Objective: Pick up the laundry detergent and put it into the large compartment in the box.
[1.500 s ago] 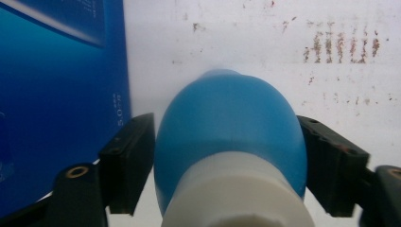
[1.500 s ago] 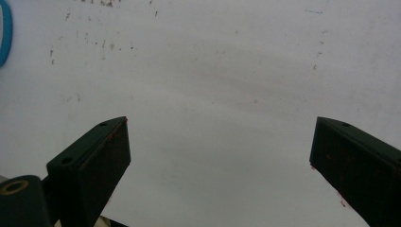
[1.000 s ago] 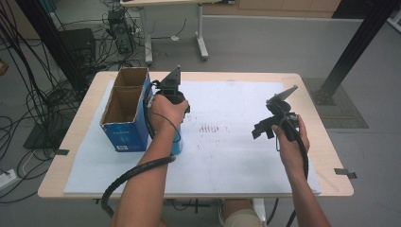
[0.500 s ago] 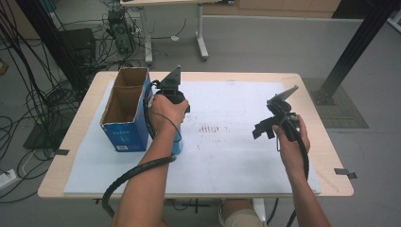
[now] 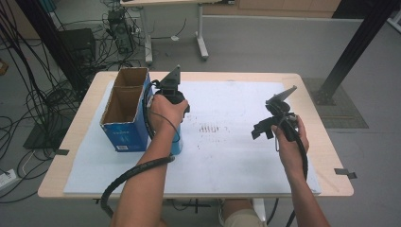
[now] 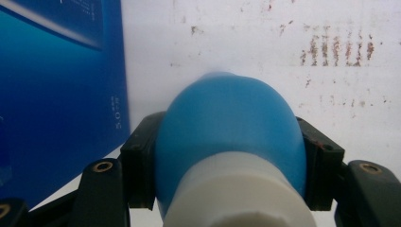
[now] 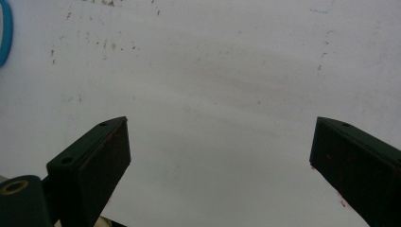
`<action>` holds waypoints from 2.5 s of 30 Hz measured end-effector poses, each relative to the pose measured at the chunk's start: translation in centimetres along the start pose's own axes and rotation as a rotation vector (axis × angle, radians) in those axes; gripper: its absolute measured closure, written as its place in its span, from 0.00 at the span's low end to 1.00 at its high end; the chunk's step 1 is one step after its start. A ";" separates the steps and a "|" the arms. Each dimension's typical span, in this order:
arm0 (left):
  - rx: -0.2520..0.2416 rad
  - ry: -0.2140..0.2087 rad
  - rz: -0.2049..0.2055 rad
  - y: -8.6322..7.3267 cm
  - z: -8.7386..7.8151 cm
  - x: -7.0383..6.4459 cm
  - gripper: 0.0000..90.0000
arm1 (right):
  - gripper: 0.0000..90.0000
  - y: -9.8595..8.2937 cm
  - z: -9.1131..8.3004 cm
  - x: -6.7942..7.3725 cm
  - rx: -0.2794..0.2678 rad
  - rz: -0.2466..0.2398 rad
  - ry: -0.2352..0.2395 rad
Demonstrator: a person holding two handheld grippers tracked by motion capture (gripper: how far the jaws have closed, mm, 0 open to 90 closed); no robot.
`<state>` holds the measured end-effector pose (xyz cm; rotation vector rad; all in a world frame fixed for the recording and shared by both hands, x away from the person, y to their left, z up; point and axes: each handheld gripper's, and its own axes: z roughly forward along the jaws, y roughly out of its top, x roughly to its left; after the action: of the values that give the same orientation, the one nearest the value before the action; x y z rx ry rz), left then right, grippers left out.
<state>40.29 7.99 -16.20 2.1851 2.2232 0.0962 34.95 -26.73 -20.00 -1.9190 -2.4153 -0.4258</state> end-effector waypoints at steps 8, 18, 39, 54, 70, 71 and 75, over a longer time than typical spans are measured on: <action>0.002 0.004 0.000 0.0 0.0 -0.1 0.41 | 0.06 -0.1 -0.1 -0.1 -0.002 0.001 -0.001; 0.003 0.002 0.008 0.1 0.0 -0.1 0.41 | 0.06 -0.1 0.0 -0.1 -0.002 0.003 0.000; -0.012 0.004 0.014 -0.2 0.0 -0.2 0.42 | 0.06 -0.1 -0.1 -0.2 -0.004 -0.004 0.001; -0.003 0.003 0.015 -0.1 0.0 -0.1 0.42 | 0.06 0.0 -0.2 0.1 -0.004 -0.005 -0.002; 0.002 0.000 0.023 0.0 -0.1 0.0 0.42 | 0.06 0.1 0.1 0.2 0.001 -0.007 -0.001; -0.001 0.001 0.021 0.0 0.0 0.0 0.42 | 0.06 0.1 0.1 0.2 0.000 -0.006 -0.002; 0.002 -0.003 0.024 0.0 -0.1 0.1 0.42 | 0.06 0.1 0.1 0.2 0.000 -0.005 -0.002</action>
<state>40.34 8.07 -16.14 2.2122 2.1962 0.0912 35.01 -26.49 -20.01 -1.9144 -2.4215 -0.4243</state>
